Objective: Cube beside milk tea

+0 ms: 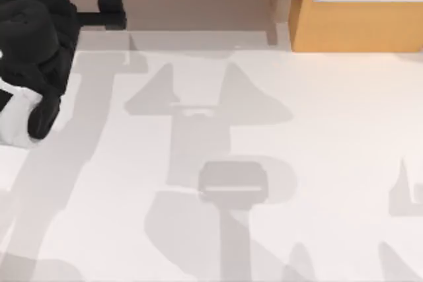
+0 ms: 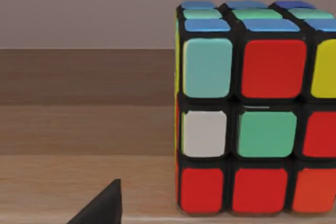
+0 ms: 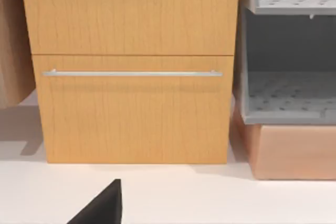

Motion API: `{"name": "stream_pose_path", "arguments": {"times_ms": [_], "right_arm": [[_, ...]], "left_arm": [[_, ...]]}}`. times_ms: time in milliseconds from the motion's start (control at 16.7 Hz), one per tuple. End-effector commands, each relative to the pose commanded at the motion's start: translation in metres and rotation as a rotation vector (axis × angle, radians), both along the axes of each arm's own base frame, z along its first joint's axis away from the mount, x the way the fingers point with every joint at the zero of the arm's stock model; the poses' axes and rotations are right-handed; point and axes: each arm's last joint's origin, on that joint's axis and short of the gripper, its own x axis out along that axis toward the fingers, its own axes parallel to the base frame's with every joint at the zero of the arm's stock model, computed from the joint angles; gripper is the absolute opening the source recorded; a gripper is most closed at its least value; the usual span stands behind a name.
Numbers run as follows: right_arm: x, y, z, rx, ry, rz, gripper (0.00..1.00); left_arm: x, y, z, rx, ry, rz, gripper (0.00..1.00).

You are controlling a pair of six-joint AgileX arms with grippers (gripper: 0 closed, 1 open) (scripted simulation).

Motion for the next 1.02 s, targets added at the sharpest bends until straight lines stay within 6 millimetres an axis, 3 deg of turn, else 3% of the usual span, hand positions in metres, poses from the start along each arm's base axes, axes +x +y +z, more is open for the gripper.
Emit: {"name": "stream_pose_path", "arguments": {"times_ms": [300, 720, 1020], "right_arm": [[0.0, 0.0, 0.0, 0.0, 0.0, 0.0, 1.0], [0.0, 0.0, 0.0, 0.0, 0.0, 0.0, 1.0], [0.0, 0.0, 0.0, 0.0, 0.0, 0.0, 1.0]], "left_arm": [[0.003, 0.001, -0.001, 0.001, 0.005, 0.001, 1.0], [0.055, -0.001, 0.002, -0.001, -0.005, 0.0, 1.0], [0.06, -0.001, 0.0, 0.0, 0.0, 0.0, 1.0]]}}
